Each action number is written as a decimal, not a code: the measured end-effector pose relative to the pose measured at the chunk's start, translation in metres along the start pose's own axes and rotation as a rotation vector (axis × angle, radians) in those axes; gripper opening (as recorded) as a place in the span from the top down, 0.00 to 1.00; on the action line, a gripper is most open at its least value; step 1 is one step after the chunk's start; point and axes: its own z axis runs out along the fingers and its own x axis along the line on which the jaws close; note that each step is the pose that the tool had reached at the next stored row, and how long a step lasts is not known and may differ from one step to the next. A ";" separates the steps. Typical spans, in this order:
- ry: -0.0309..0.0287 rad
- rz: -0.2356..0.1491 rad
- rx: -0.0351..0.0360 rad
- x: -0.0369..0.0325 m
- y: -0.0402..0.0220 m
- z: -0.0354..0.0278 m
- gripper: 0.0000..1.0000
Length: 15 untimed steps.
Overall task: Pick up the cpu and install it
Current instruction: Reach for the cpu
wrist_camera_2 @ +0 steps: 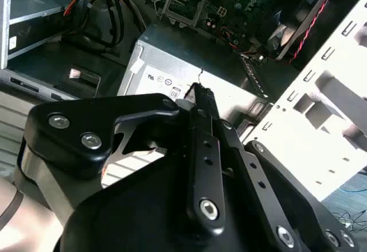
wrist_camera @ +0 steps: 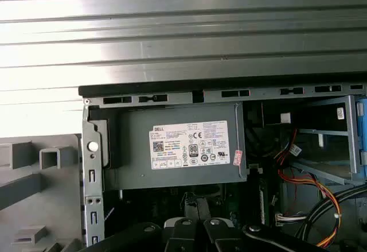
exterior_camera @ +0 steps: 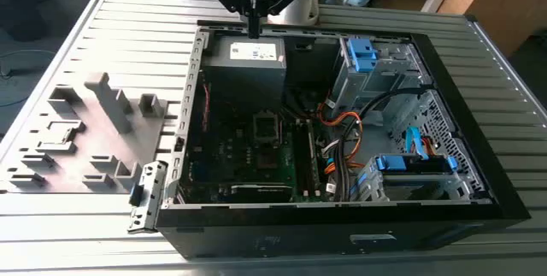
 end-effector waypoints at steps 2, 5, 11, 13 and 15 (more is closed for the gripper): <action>0.0000 0.000 0.0001 0.0000 0.0000 0.0000 0.89; 0.0000 0.000 0.0000 0.0000 0.0000 0.0000 0.89; 0.0000 0.000 0.0000 0.0001 0.0000 0.0000 0.89; 0.0000 0.000 0.0000 0.0011 -0.0001 0.0000 0.89; 0.0000 0.000 0.0000 0.0031 -0.0002 -0.0001 0.89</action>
